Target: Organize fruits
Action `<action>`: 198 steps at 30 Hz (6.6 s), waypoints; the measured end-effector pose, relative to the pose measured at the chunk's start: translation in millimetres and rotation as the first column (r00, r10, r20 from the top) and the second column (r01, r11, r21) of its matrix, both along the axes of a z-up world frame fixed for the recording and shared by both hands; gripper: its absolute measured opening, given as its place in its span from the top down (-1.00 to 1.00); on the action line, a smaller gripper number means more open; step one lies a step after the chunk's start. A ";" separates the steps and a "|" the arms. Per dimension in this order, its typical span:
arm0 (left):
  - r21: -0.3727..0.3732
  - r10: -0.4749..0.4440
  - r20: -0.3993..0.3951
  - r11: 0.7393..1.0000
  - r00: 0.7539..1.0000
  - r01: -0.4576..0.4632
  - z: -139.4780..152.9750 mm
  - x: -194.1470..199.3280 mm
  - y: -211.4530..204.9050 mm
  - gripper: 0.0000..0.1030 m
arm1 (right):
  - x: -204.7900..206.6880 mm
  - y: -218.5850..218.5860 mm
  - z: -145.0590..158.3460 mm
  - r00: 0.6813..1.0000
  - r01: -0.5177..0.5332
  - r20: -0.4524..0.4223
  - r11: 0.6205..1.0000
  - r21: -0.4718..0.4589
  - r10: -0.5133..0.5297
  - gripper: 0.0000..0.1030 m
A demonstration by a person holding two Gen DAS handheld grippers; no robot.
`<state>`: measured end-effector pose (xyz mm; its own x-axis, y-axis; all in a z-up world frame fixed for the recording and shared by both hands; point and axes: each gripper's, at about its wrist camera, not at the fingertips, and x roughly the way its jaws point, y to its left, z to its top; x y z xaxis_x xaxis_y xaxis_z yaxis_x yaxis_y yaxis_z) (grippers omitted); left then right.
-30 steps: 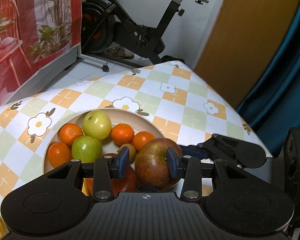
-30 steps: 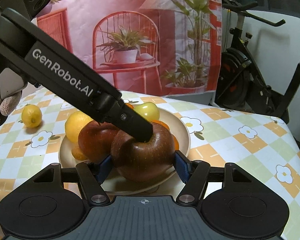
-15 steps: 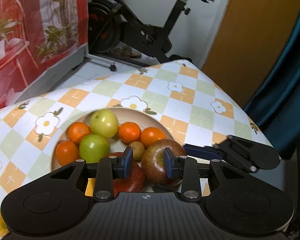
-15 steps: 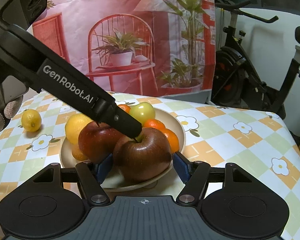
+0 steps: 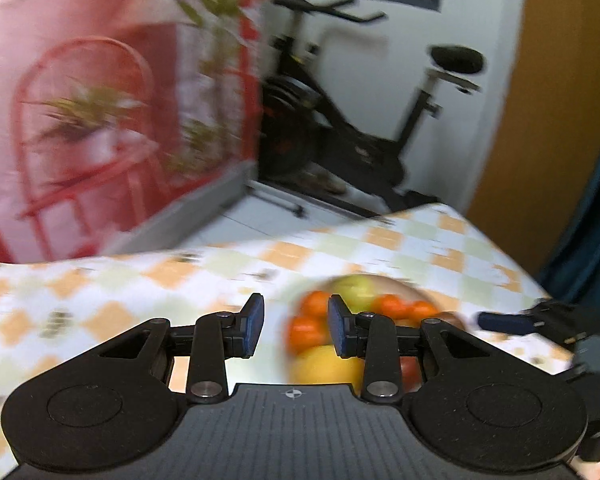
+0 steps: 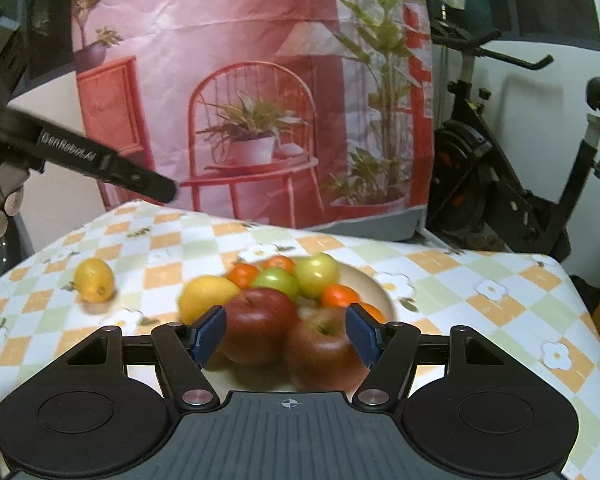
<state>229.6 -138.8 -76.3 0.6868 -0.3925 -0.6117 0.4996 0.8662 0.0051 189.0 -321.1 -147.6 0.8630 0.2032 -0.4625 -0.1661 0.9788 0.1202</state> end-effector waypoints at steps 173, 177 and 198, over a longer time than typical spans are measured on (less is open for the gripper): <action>-0.096 0.164 0.207 0.985 0.964 -0.147 70.8 -88.1 69.1 -0.85 | -41.5 21.2 112.3 0.974 0.195 0.099 0.977 0.083 -0.203 -0.99; -0.127 0.192 0.207 0.978 0.959 -0.168 83.9 -107.4 83.0 -0.86 | -62.9 37.6 127.9 0.972 0.199 0.106 0.976 0.085 -0.207 -0.99; -0.107 0.267 0.262 0.963 0.927 -0.247 93.2 -145.2 105.6 -0.86 | -100.3 65.4 151.2 0.969 0.236 0.054 0.969 0.068 -0.239 -0.99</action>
<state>84.4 -33.2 16.9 0.9057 -0.2153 -0.3652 0.2476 0.9679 0.0433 88.7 -255.8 3.6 0.9161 0.0152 -0.4007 0.0613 0.9822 0.1775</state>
